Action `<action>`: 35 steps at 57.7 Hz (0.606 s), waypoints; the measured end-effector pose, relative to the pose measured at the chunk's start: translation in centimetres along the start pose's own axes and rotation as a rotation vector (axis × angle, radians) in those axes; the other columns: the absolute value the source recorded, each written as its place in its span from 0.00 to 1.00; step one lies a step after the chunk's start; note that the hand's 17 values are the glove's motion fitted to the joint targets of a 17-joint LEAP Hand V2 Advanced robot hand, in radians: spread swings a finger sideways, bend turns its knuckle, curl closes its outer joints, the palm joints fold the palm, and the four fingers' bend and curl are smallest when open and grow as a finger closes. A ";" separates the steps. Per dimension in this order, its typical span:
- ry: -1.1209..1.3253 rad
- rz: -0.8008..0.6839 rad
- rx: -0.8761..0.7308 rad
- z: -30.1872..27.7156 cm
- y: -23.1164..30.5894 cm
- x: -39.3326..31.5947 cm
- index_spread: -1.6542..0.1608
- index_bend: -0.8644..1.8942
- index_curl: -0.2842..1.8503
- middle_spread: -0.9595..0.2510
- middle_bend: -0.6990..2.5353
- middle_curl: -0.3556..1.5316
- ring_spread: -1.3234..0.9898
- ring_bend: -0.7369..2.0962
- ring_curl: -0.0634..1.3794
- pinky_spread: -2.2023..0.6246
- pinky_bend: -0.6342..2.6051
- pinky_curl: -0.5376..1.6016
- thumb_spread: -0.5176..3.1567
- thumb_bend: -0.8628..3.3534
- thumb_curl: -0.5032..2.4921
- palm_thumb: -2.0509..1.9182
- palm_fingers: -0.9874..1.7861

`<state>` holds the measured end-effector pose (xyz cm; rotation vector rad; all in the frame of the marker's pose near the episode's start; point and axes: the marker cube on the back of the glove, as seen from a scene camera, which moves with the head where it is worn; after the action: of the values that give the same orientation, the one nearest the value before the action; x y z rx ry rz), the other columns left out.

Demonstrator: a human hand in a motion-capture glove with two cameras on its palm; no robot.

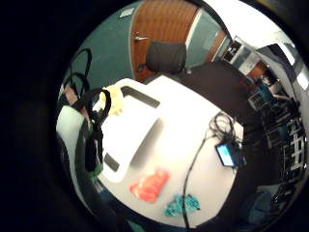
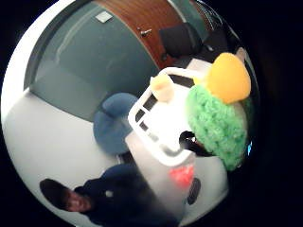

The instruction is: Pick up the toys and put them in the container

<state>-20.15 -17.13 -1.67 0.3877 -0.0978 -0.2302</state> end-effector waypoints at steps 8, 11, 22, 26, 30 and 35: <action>0.096 0.012 -0.148 6.4 -1.5 -1.5 0.75 0.38 0.25 0.65 0.41 0.54 0.44 0.66 0.46 0.64 0.60 0.49 0.37 0.21 0.43 0.70 0.60; 0.080 -0.004 -0.244 7.3 -1.1 -1.3 0.77 0.36 0.26 0.69 0.33 0.51 0.46 0.58 0.46 0.66 0.60 0.51 0.40 0.18 0.40 0.65 0.28; -0.012 -0.018 -0.287 3.4 1.8 1.1 0.79 0.34 0.22 0.78 0.26 0.42 0.53 0.41 0.29 0.73 0.55 0.44 0.43 0.19 0.34 0.58 0.24; -0.057 0.035 -0.296 0.8 3.1 4.0 0.79 0.35 0.22 0.79 0.26 0.41 0.54 0.39 0.27 0.74 0.54 0.43 0.44 0.20 0.33 0.57 0.26; -0.046 -0.047 -0.350 0.0 6.7 4.6 0.79 0.35 0.22 0.79 0.27 0.40 0.54 0.39 0.27 0.75 0.53 0.42 0.45 0.20 0.32 0.57 0.28; -0.003 -0.047 -0.421 -0.5 10.5 7.1 0.79 0.35 0.22 0.80 0.27 0.40 0.55 0.38 0.27 0.75 0.53 0.41 0.46 0.20 0.31 0.57 0.28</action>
<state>-11.07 -9.22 2.31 -0.0290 -0.0416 -0.2907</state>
